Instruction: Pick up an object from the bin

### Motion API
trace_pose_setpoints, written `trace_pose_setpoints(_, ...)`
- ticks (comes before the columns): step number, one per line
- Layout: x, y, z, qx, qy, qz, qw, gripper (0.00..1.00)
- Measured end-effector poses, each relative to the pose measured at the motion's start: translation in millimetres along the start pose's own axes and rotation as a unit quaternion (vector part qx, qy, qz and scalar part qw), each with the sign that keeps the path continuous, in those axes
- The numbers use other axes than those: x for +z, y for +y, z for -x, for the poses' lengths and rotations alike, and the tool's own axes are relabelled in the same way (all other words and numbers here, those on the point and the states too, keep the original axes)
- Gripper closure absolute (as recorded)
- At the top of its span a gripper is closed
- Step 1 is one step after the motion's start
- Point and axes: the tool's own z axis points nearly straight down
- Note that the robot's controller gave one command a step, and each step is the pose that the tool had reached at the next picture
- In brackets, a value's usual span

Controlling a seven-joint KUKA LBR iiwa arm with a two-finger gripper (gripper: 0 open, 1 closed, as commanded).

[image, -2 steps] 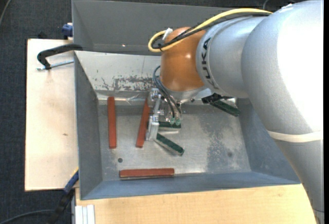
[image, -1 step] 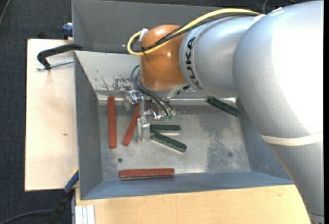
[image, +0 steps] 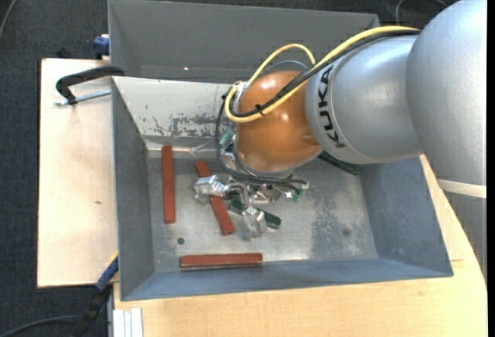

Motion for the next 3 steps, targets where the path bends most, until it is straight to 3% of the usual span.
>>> trace_pose_setpoints(1, -0.6, 10.3, 53.7, -0.099, -0.0038, -0.001, 0.9951, 0.00)
trace_pose_setpoints(2, -2.0, 10.6, 55.8, -0.098, -0.0030, -0.001, 0.9952, 0.00)
trace_pose_setpoints(3, -1.7, 10.5, 55.4, -0.098, -0.0024, 0.000, 0.9952, 1.00)
